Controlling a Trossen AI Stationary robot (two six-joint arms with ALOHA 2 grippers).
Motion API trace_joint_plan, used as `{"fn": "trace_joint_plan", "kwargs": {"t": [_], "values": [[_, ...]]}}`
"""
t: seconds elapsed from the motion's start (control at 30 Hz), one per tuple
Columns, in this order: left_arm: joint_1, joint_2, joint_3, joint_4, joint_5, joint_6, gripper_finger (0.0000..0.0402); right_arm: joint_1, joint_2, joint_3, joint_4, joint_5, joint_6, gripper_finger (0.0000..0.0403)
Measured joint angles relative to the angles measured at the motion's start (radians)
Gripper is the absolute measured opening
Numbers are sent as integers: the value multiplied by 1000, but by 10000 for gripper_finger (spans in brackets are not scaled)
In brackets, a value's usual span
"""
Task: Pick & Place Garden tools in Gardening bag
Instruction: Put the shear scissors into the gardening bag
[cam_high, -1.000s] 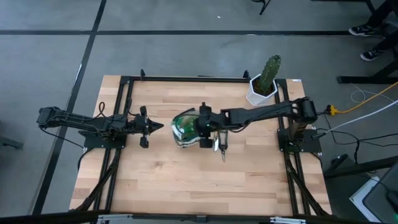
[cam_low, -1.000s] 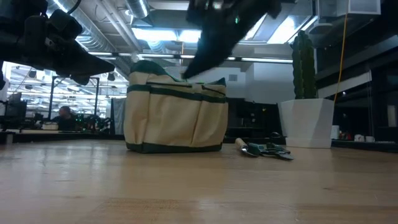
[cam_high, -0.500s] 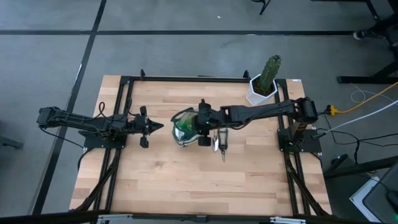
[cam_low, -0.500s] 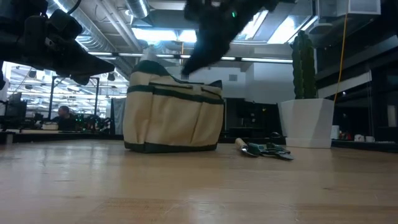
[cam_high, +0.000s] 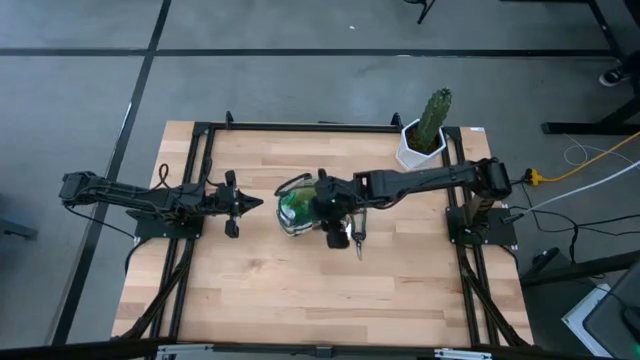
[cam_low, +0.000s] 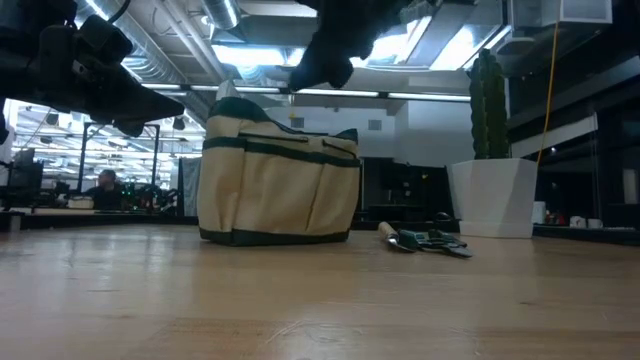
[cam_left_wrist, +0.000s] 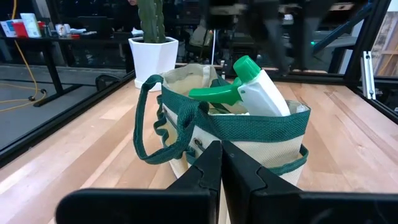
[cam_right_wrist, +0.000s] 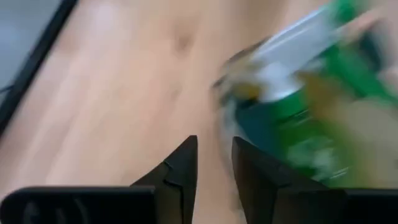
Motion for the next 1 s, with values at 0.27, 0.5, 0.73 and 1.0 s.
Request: {"fn": "trace_joint_plan", "kwargs": {"t": [0.27, 0.5, 0.73, 1.0], "values": [[0, 0, 0, 0, 0, 0, 4, 79, -11, 51, -252, -79, 138, 100], [0, 0, 0, 0, 0, 0, 4, 179, -61, 54, -449, -243, 265, 100], [0, 0, 0, -3, 0, 0, 4, 297, -164, 54, -526, -85, 342, 100], [0, 0, 0, -3, 0, 0, 4, 407, -231, 53, -578, 270, 422, 100]]}}
